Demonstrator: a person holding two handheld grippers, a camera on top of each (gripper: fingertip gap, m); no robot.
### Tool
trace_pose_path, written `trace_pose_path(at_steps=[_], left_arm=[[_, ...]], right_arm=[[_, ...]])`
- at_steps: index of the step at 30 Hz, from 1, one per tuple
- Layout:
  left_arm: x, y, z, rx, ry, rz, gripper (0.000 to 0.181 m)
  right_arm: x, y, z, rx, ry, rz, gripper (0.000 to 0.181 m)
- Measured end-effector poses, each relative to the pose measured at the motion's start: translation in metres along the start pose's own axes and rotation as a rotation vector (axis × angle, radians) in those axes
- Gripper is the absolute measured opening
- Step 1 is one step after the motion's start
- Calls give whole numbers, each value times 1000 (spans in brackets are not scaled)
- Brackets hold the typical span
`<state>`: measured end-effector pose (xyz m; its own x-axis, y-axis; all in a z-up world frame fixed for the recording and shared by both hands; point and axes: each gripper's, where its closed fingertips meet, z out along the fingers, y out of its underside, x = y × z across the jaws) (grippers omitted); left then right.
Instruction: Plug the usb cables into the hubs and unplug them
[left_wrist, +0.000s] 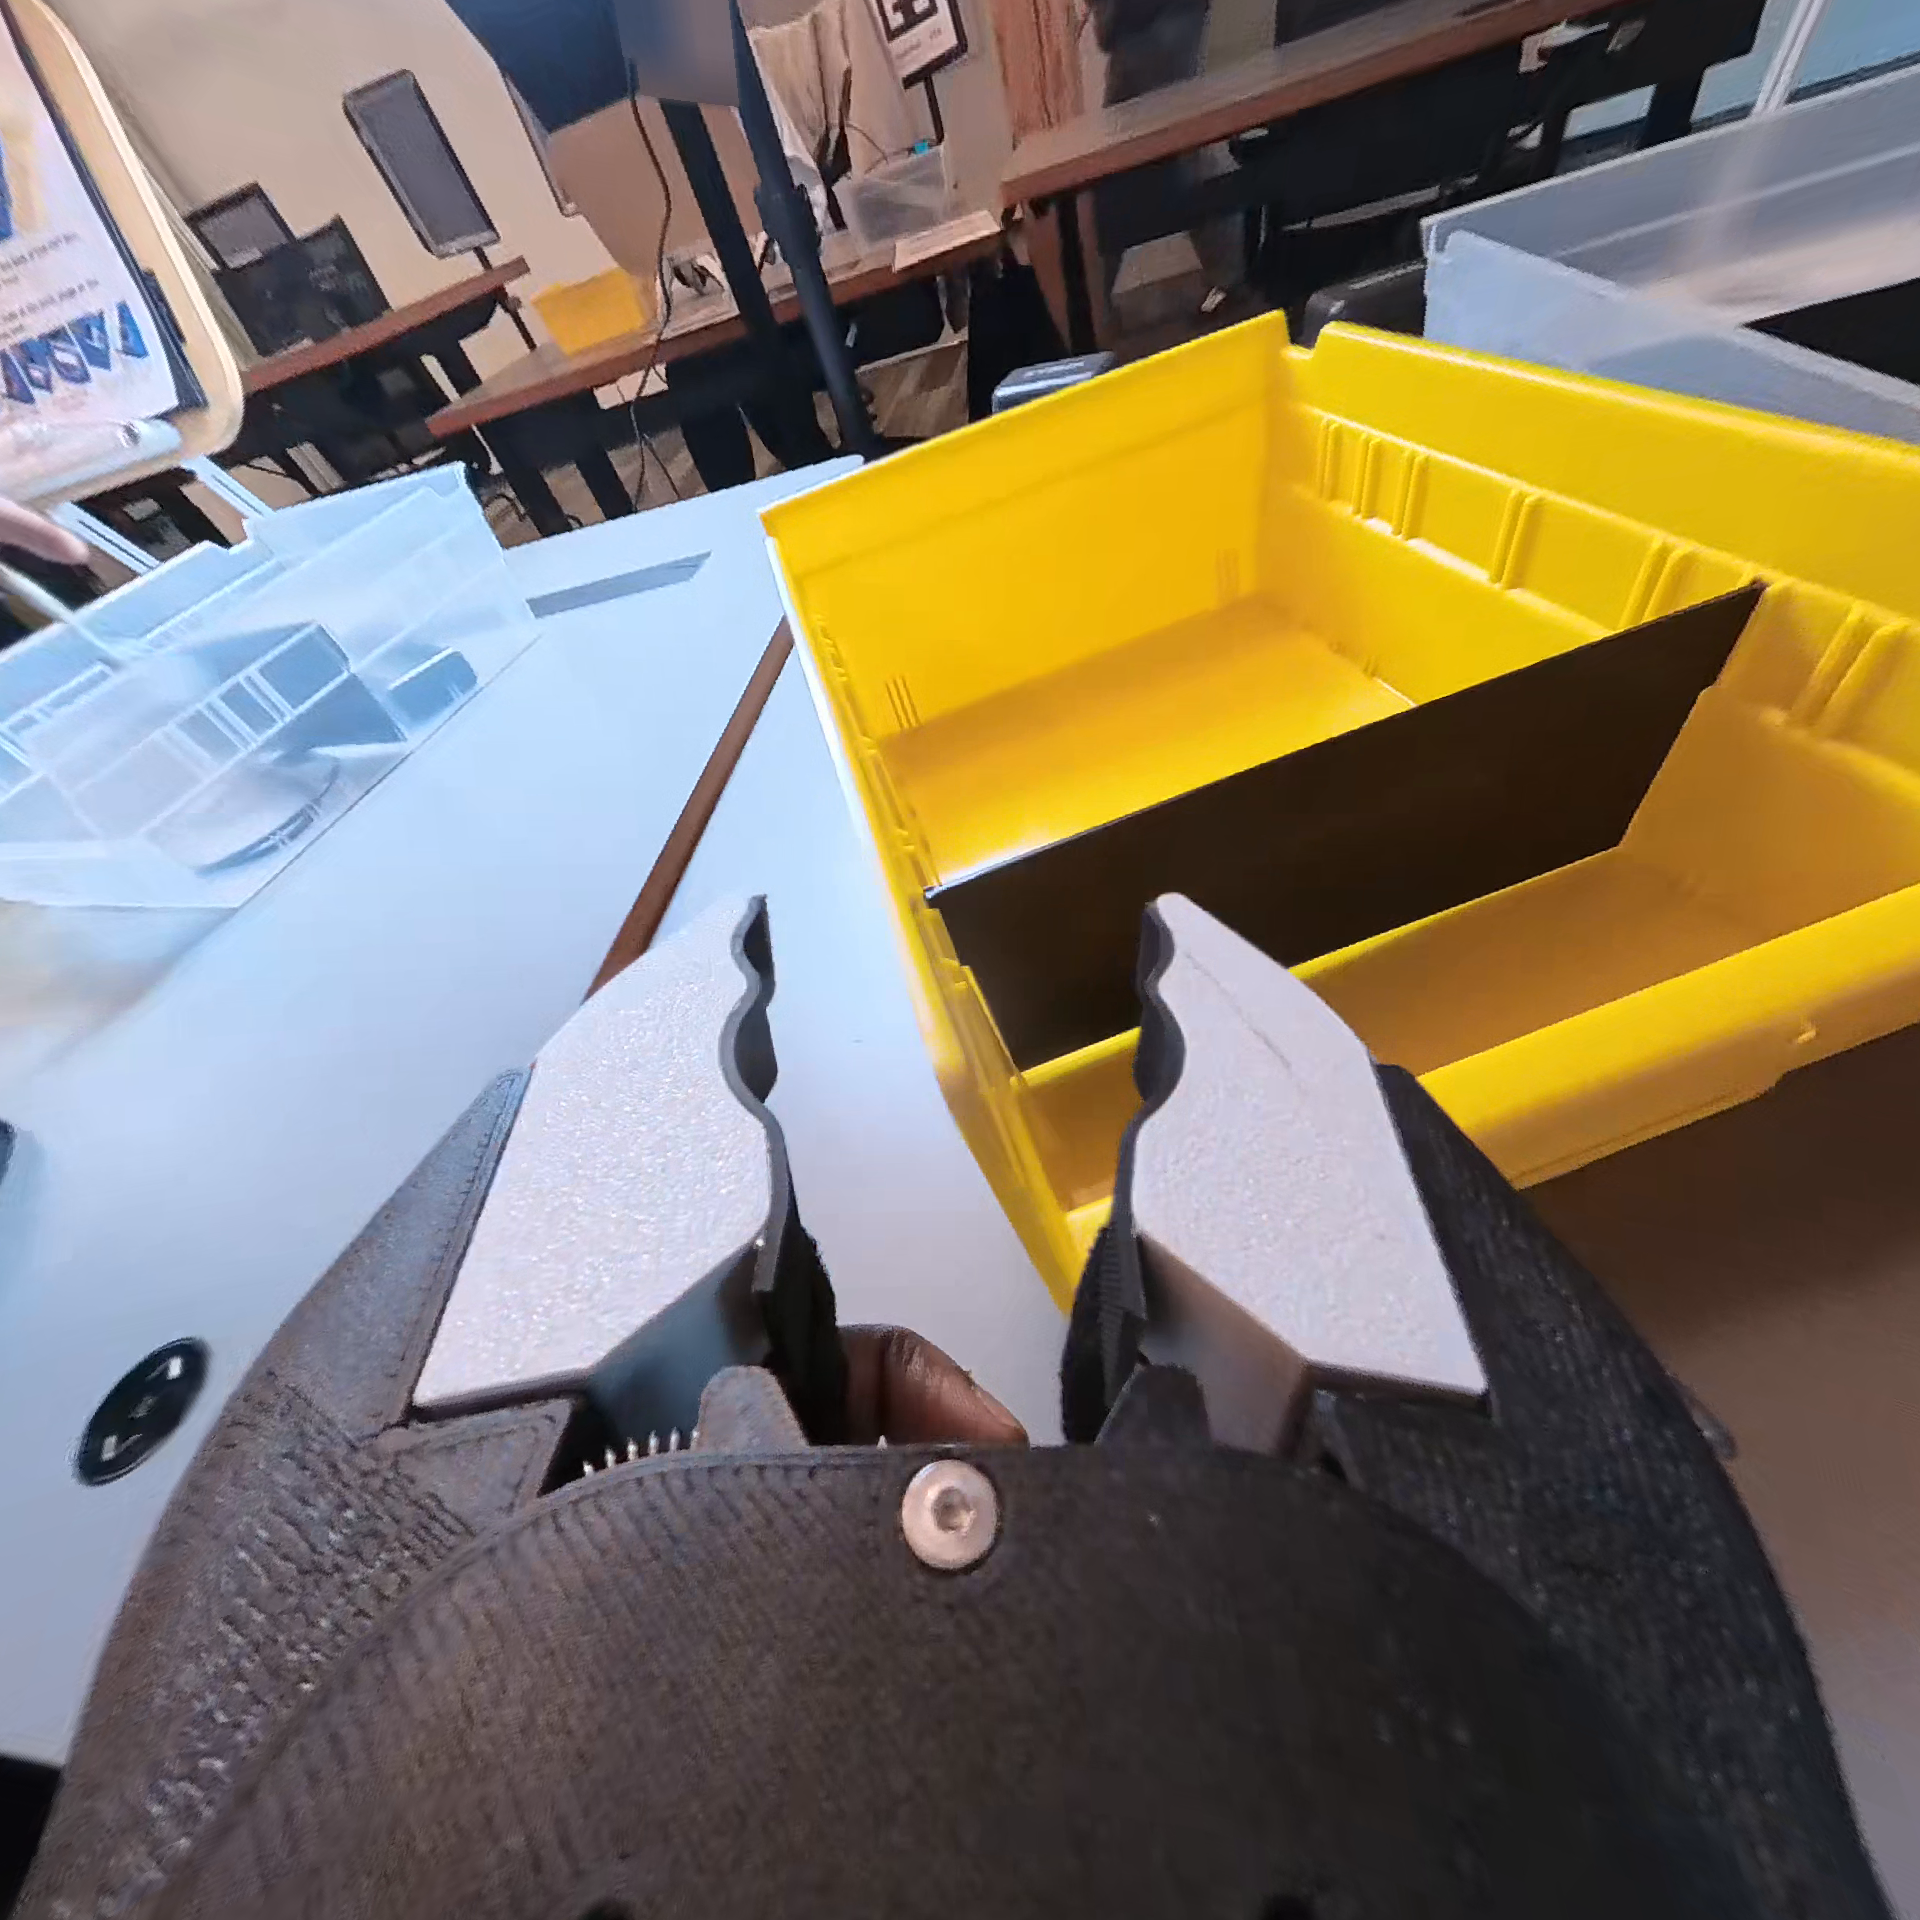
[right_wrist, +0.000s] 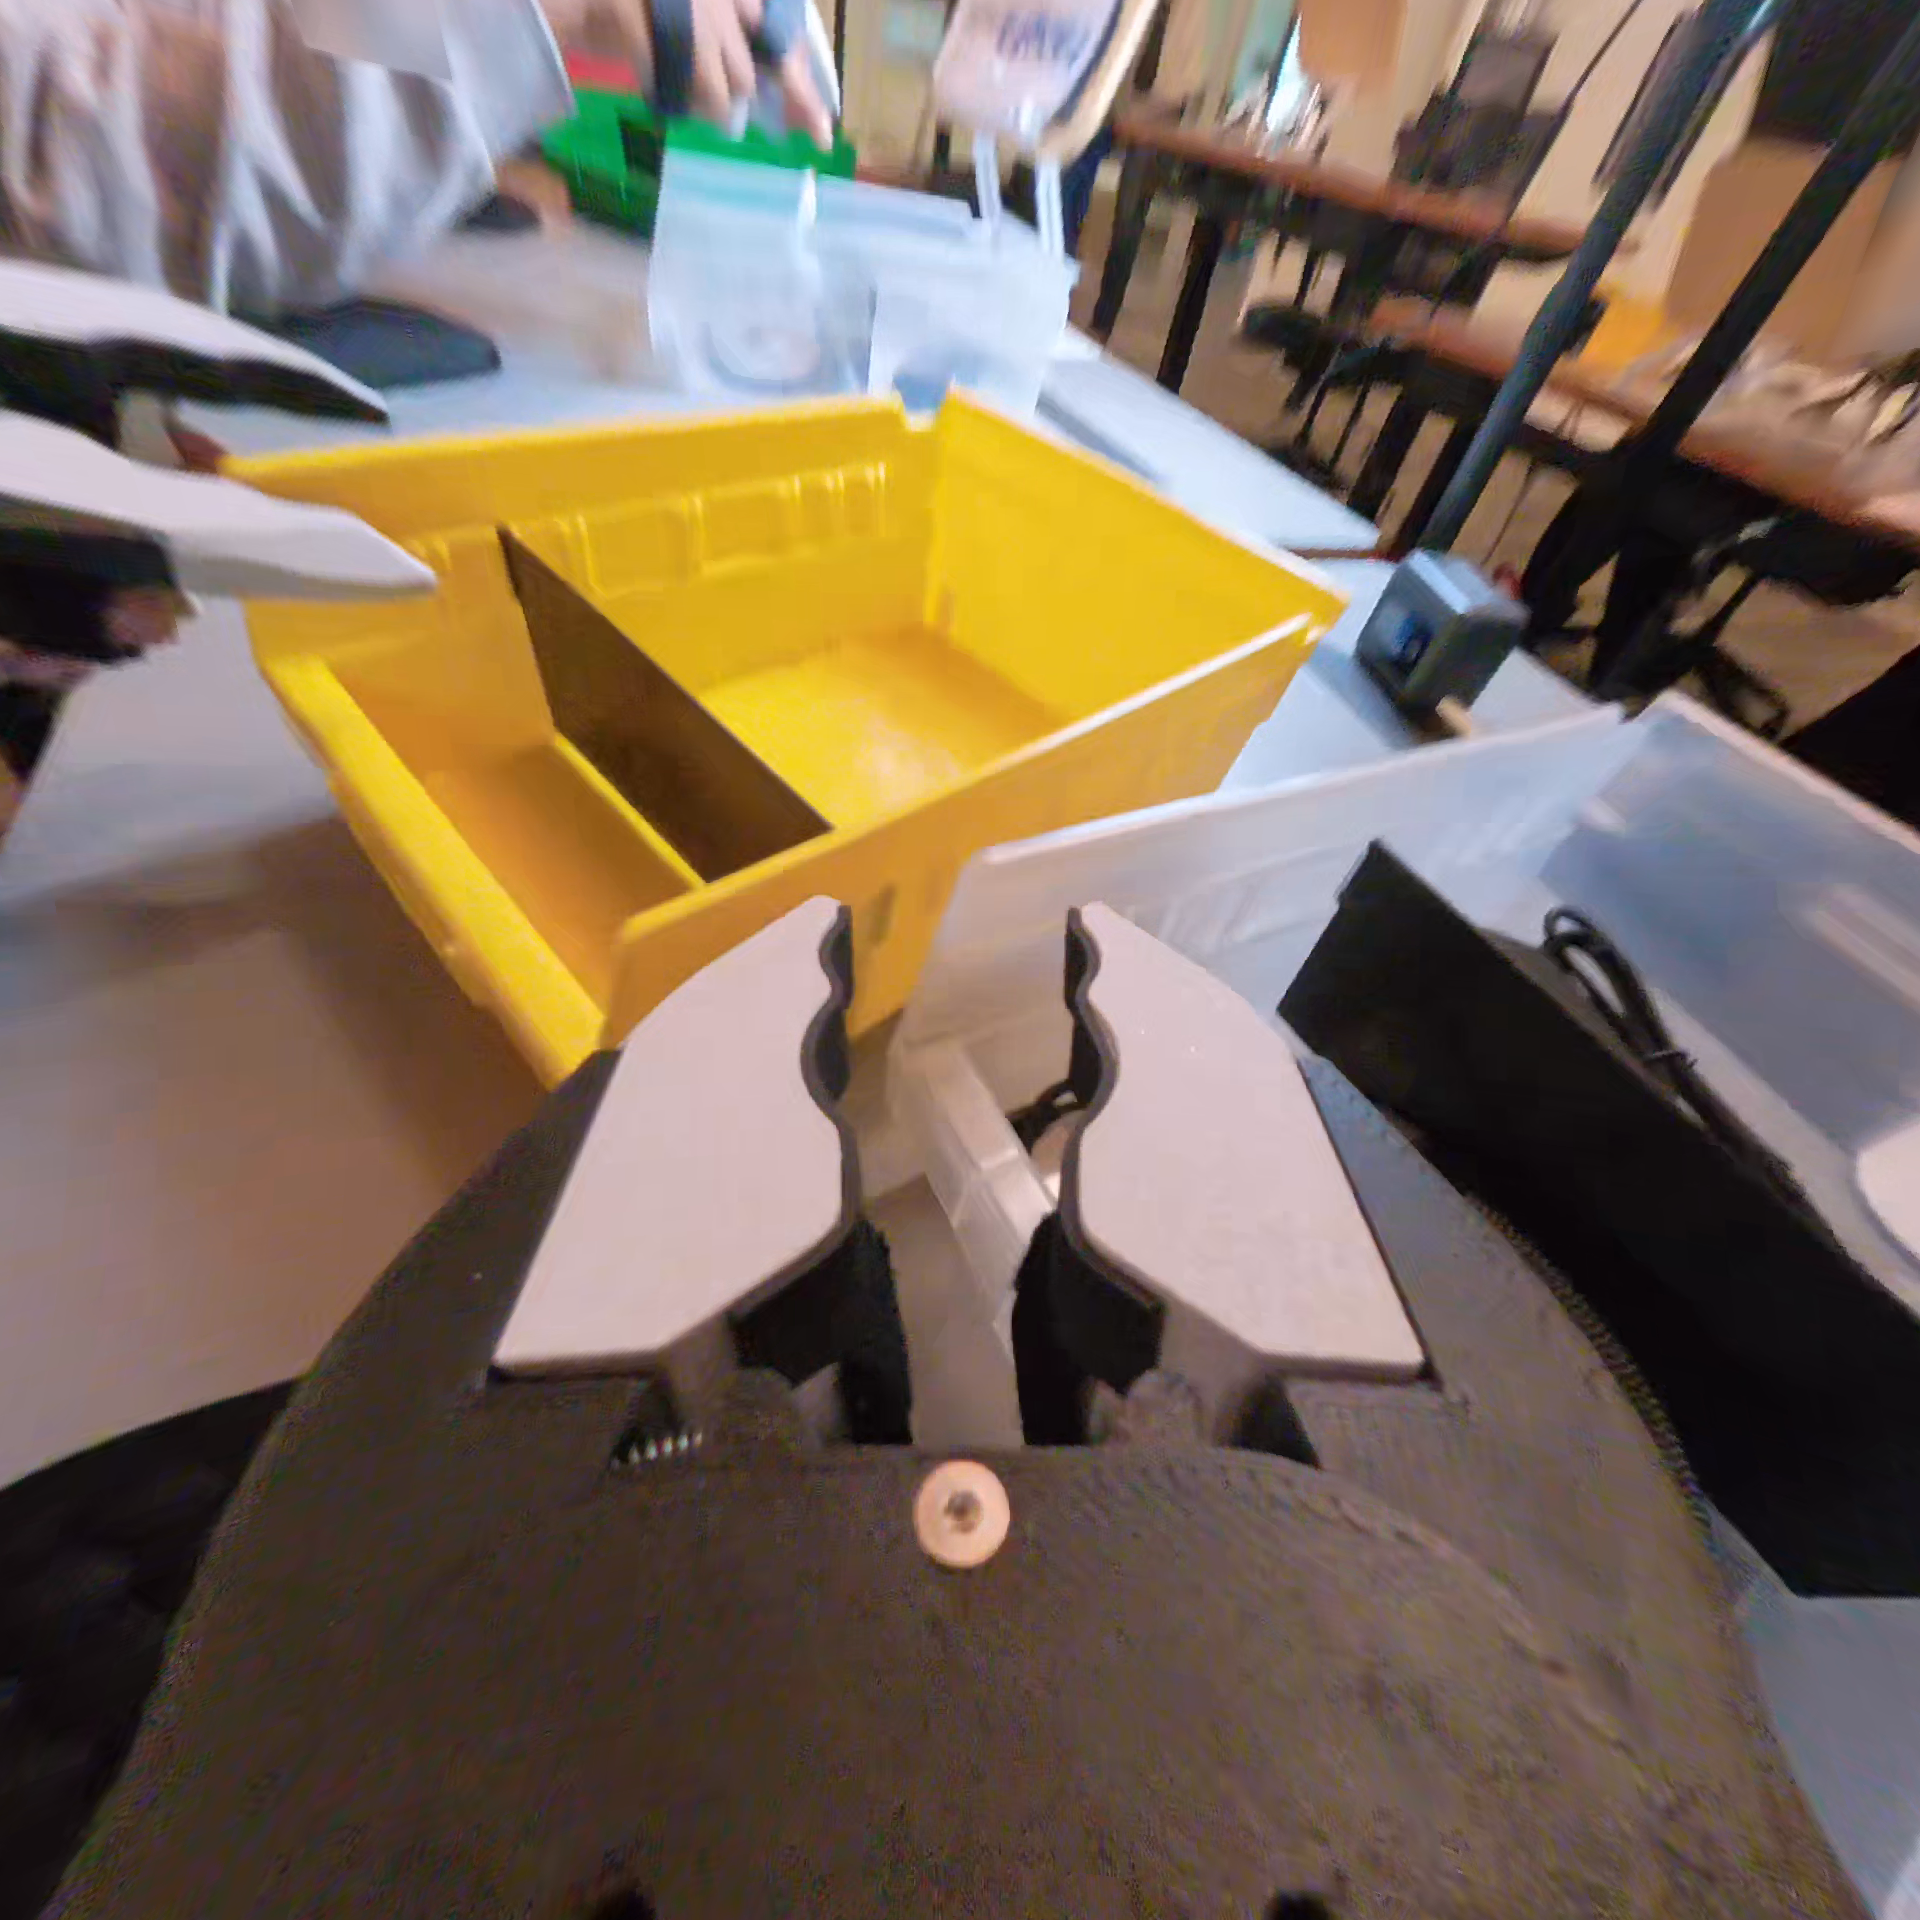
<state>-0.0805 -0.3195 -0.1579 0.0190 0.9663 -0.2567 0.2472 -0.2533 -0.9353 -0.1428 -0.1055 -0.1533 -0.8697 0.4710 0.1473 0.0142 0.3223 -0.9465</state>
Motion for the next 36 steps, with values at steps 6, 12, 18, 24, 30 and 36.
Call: trace_pose_path(at_steps=[6,12,18,24,30,36], left_arm=[[-5,19,12,-81,-48,10,69],[-9,32,18,-107,-51,-9,58],[-2,28,16,-145,-26,-71,9],[-11,-30,-20,18,-141,-48,7],[35,-128,-56,431,-139,-69,7],[172,-185,-36,512,185,-42,10]], right_arm=[[-54,-17,-20,193,56,-79,53],[-59,13,15,-51,27,-51,47],[-54,23,29,-162,58,-178,26],[-52,-26,2,29,135,-288,24],[-20,-72,-91,186,342,-407,24],[37,-36,-221,100,602,-388,24]])
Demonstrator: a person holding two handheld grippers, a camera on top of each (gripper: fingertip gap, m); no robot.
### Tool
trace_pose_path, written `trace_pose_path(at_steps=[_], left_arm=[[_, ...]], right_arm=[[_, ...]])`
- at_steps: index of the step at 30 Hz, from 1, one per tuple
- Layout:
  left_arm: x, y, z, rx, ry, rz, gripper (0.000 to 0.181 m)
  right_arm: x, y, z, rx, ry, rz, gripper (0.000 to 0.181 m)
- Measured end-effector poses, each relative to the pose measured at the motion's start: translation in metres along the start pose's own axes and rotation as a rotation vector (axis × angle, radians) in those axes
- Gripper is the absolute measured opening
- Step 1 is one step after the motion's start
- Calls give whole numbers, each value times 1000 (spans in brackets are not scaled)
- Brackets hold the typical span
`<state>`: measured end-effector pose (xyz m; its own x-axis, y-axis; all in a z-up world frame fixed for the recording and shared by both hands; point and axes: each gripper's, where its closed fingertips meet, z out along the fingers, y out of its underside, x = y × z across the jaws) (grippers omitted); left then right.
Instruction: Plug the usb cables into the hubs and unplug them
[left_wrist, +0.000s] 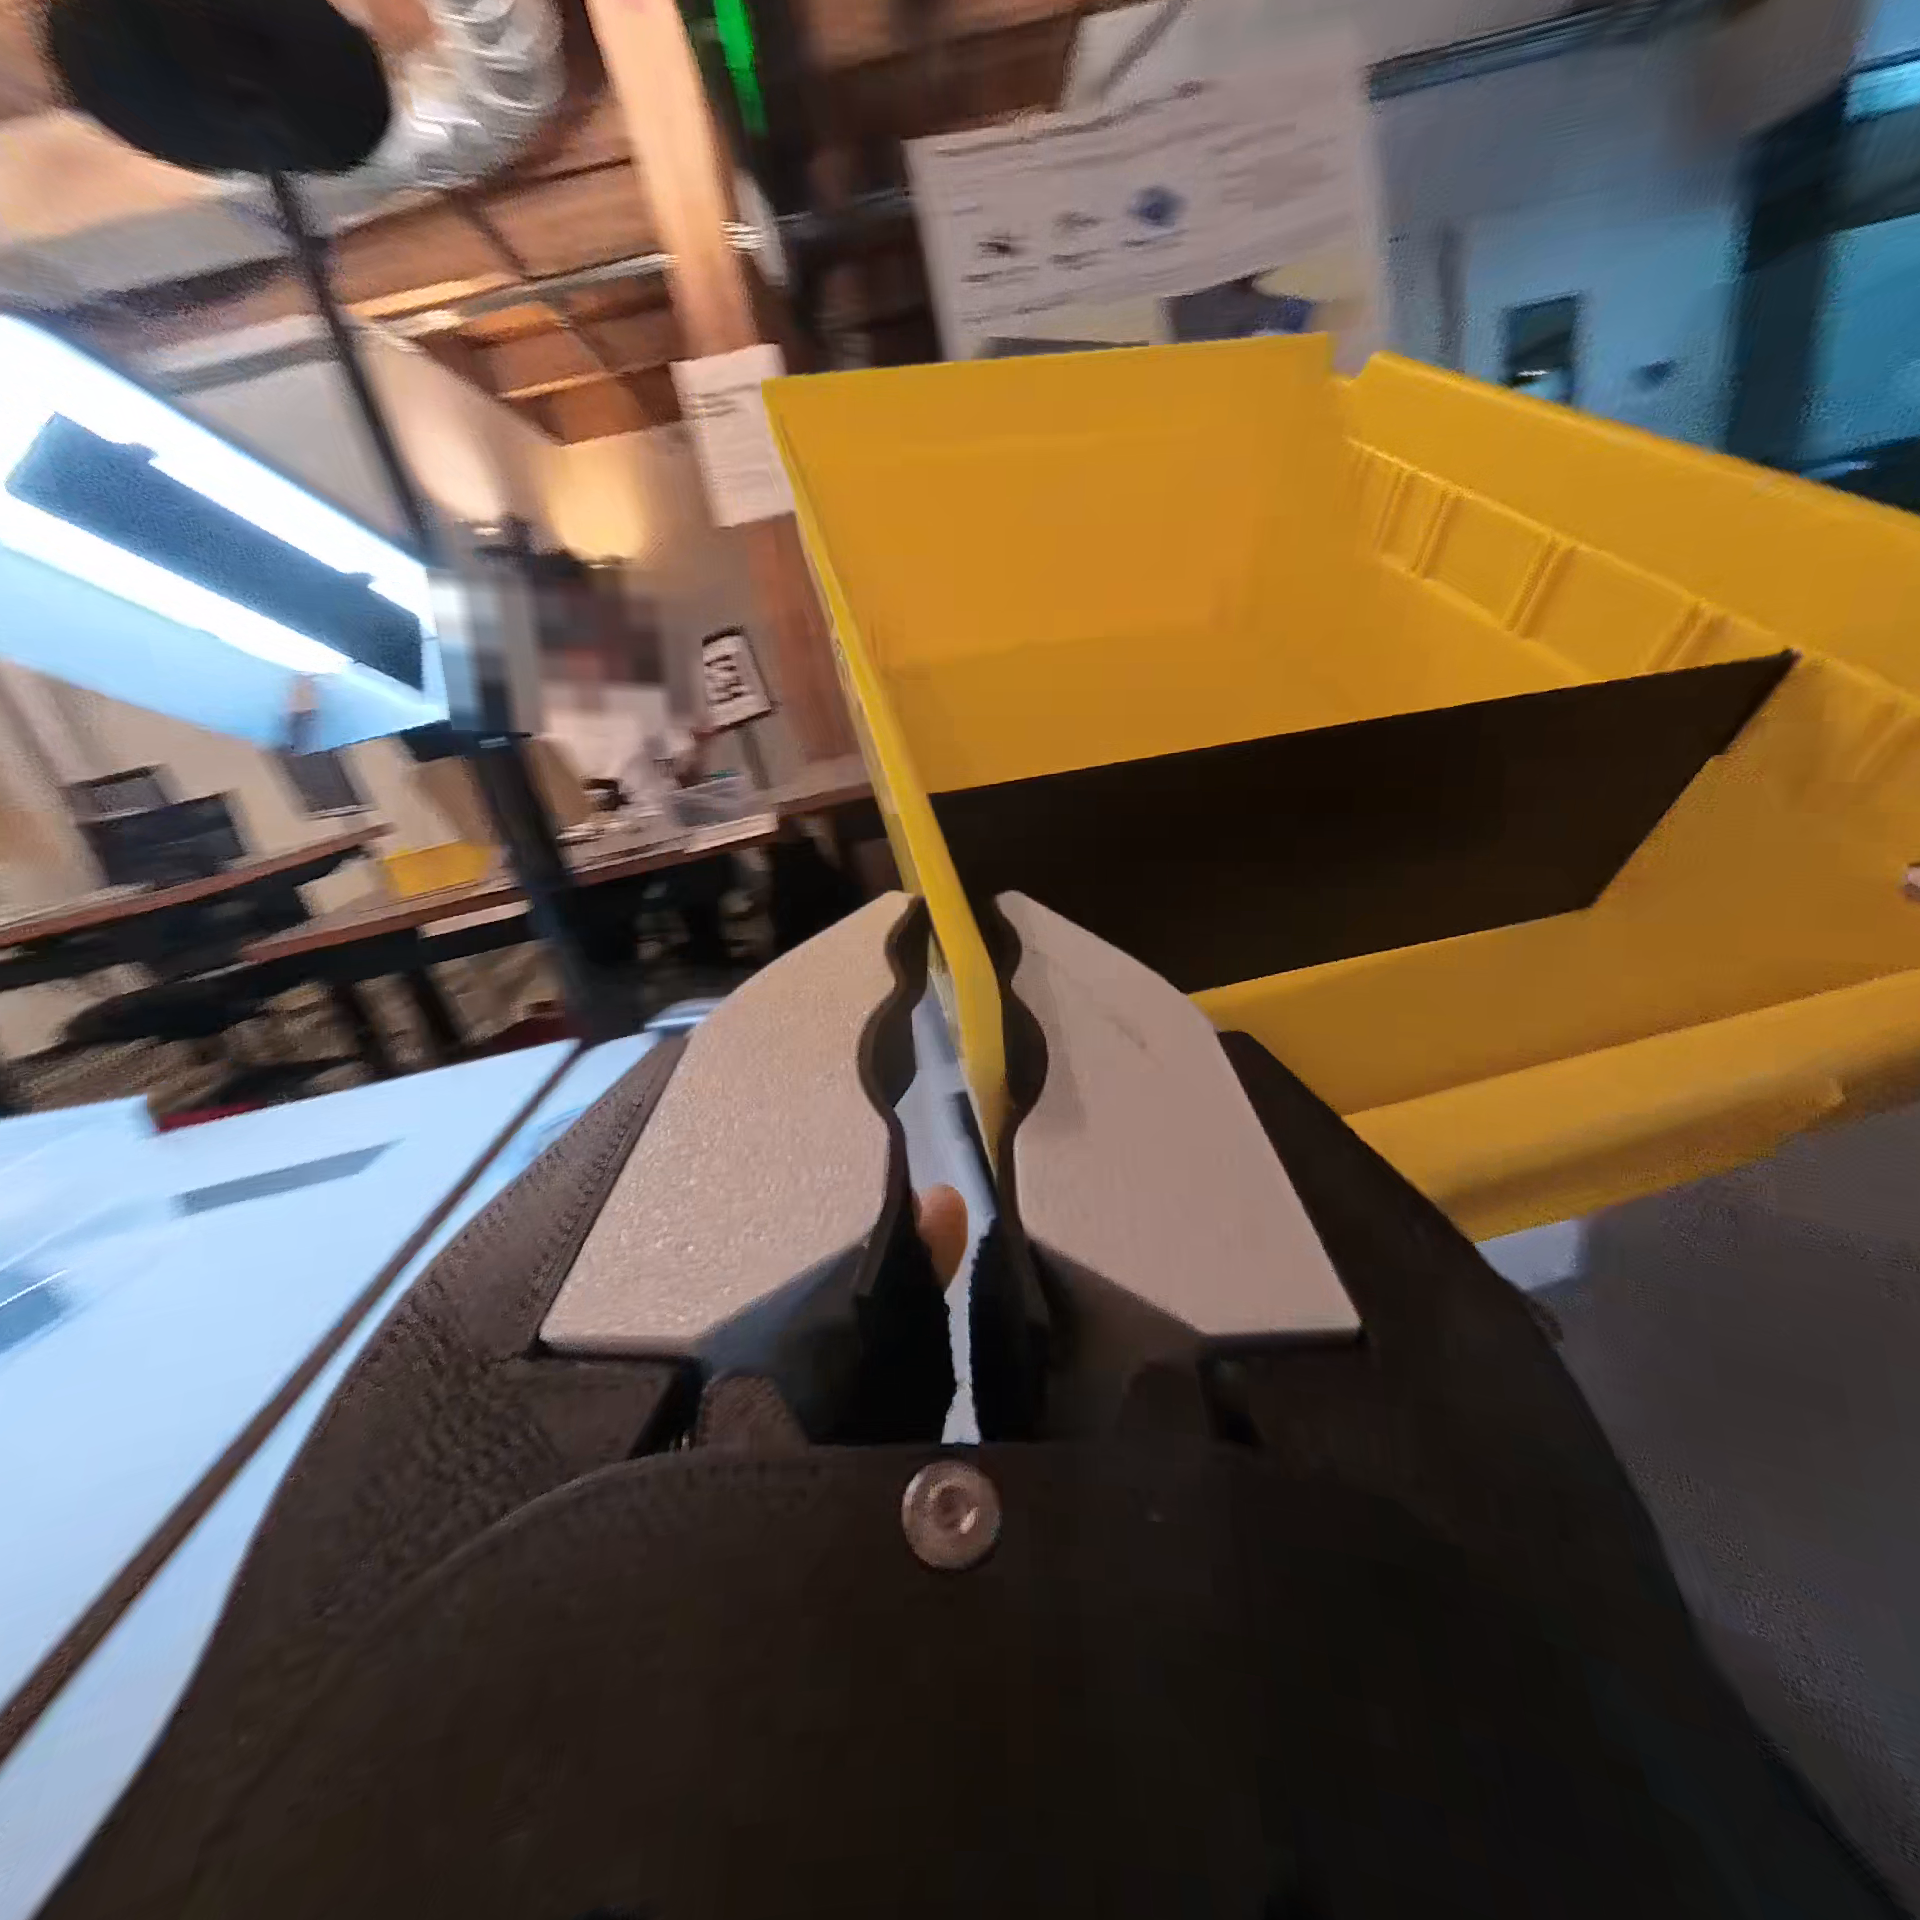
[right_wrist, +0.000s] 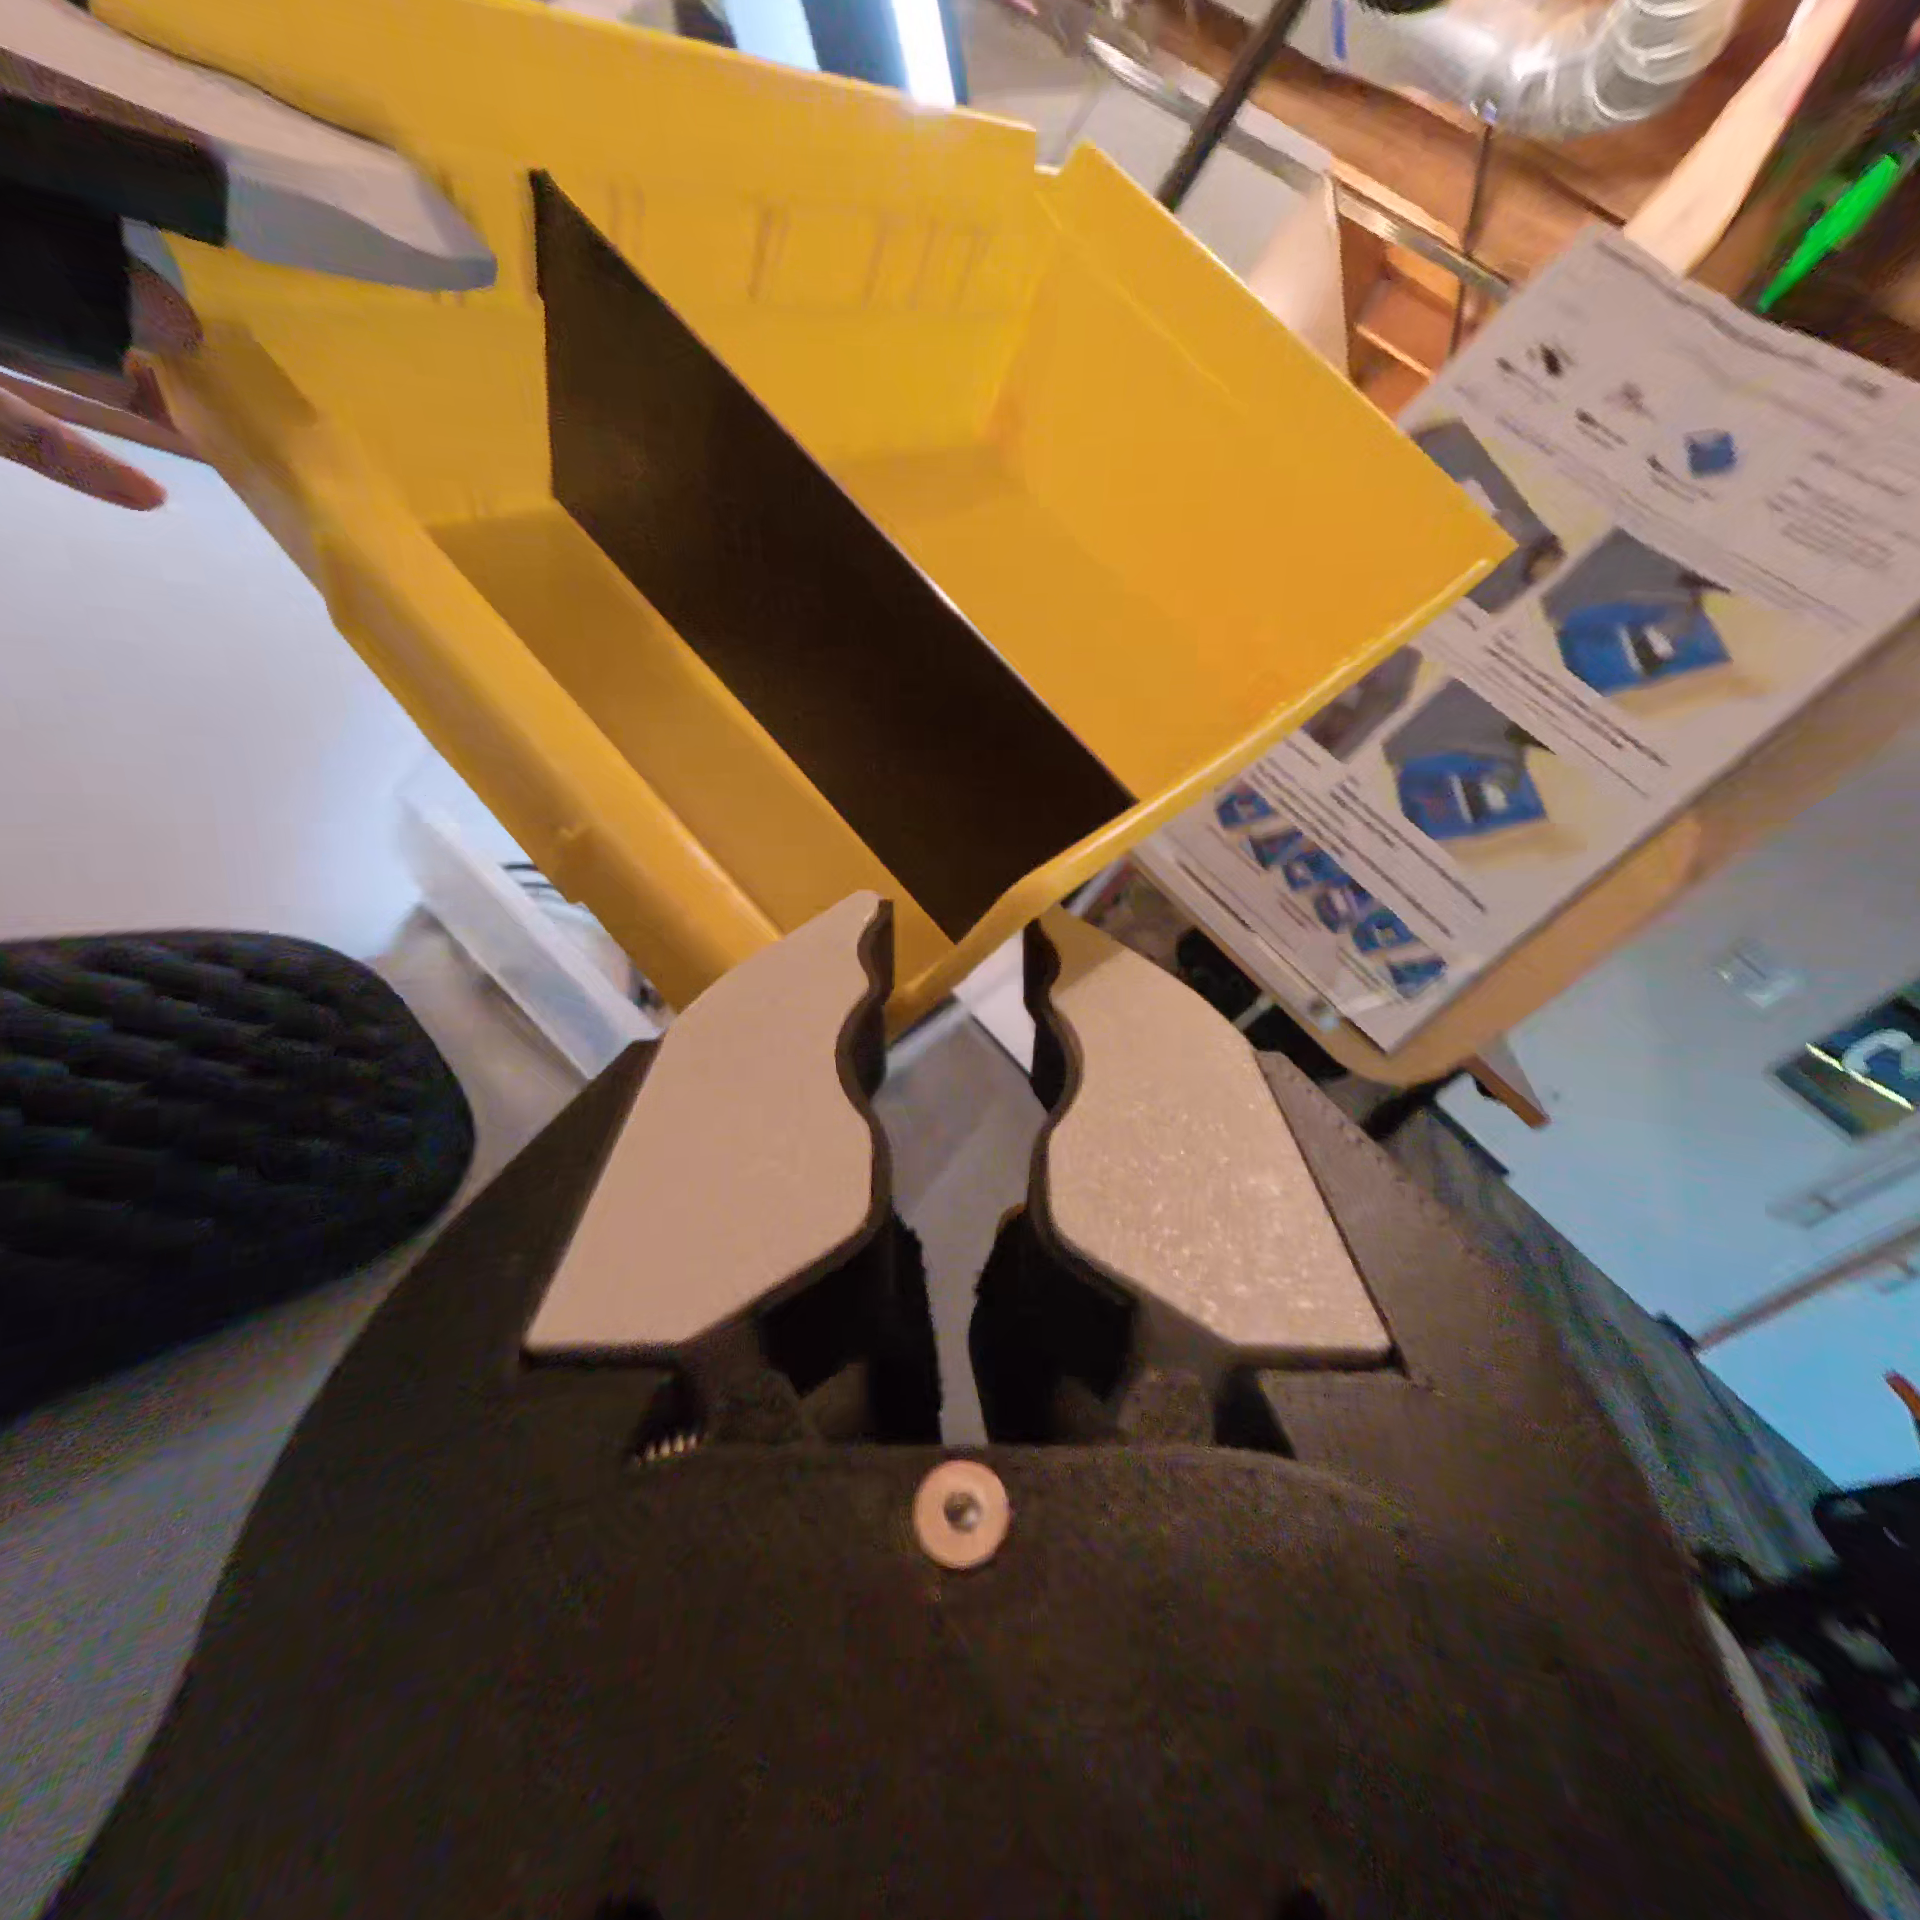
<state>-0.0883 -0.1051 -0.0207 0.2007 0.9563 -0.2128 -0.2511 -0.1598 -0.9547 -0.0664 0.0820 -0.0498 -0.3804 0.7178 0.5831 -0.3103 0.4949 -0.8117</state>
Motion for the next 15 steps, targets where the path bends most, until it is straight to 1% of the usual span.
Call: trace_pose_path(at_steps=[5,8,11,13,15], left_arm=[[124,-3,63,-41,289,-3,12],[191,7,93,-83,396,25,12],[244,32,116,-140,442,45,11],[271,49,125,-181,472,58,11],[292,65,131,-221,498,90,12]], right_arm=[[73,73,-65,-199,150,61,24],[103,123,-95,-300,210,139,24],[120,174,-112,-407,235,175,23],[123,209,-119,-509,225,189,24],[121,237,-125,-587,204,226,24]])
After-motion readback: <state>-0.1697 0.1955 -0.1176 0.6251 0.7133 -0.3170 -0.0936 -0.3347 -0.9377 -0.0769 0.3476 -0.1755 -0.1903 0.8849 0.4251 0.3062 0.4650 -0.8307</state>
